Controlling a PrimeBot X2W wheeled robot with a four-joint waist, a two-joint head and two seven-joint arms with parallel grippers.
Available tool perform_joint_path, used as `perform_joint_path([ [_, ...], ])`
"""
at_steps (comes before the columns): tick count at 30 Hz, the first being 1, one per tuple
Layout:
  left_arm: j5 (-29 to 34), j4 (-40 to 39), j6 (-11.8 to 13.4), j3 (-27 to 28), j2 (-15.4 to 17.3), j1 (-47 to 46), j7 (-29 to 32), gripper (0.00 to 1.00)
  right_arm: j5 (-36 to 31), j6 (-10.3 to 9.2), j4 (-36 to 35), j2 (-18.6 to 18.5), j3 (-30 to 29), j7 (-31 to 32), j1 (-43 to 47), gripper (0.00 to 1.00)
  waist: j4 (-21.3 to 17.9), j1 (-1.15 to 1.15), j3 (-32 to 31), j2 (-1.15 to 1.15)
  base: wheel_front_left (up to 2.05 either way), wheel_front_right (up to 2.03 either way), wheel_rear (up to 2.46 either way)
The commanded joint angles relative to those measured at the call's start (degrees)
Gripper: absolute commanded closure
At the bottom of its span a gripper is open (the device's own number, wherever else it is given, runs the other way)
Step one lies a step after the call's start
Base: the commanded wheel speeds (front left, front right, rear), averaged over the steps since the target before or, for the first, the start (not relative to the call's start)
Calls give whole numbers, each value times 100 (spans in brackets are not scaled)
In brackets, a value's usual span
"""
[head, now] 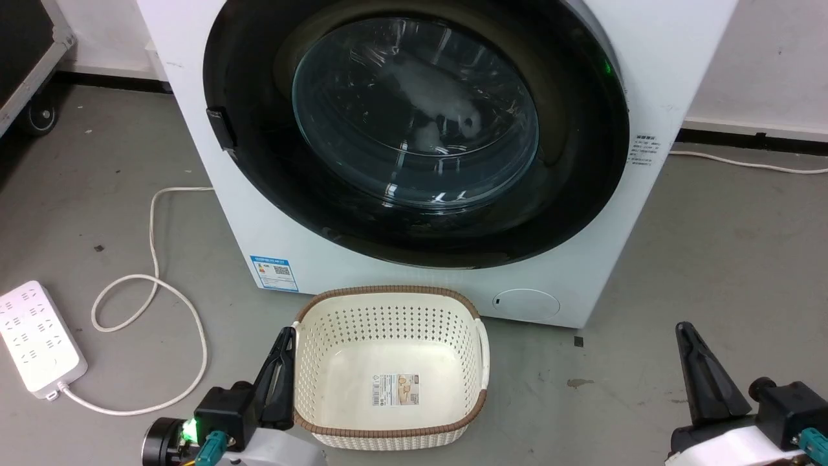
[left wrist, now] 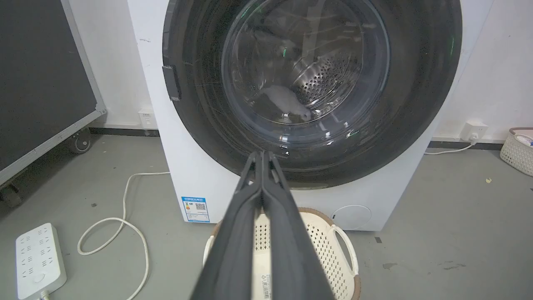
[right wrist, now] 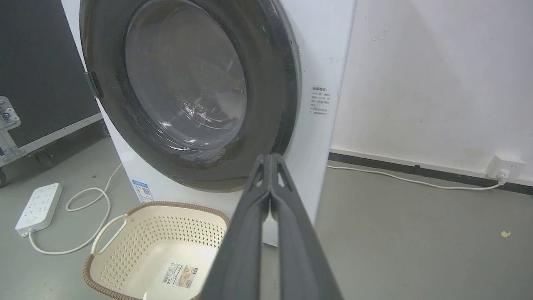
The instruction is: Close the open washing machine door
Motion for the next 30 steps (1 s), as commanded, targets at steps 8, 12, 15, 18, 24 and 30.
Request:
perform_joint_path([
  [8, 77, -70, 30, 74, -1, -1, 121, 100, -73, -2, -61, 27, 56, 128, -48, 100, 5, 0, -12, 0, 0, 0, 0],
  [12, 93, -91, 35, 96, -2, -1, 167, 100, -84, -2, -71, 30, 74, 175, -54, 100, 7, 0, -17, 0, 0, 0, 0],
  [15, 106, -107, 38, 112, -2, -1, 203, 100, -92, -2, -79, 33, 87, 210, -59, 100, 8, 0, -21, 0, 0, 0, 0],
  [18, 118, -123, 42, 129, -2, -1, 238, 100, -101, -2, -87, 36, 101, 245, -64, 100, 10, 0, -25, 0, 0, 0, 0],
  [24, 143, -154, 49, 161, -3, -2, 308, 100, -118, -3, -102, 41, 128, 316, -73, 100, 13, 0, -33, 0, 0, 0, 0],
  [30, 167, -186, 56, 194, -4, -2, 378, 100, -134, -3, -118, 47, 155, 387, -83, 100, 16, 0, -42, 0, 0, 0, 0],
])
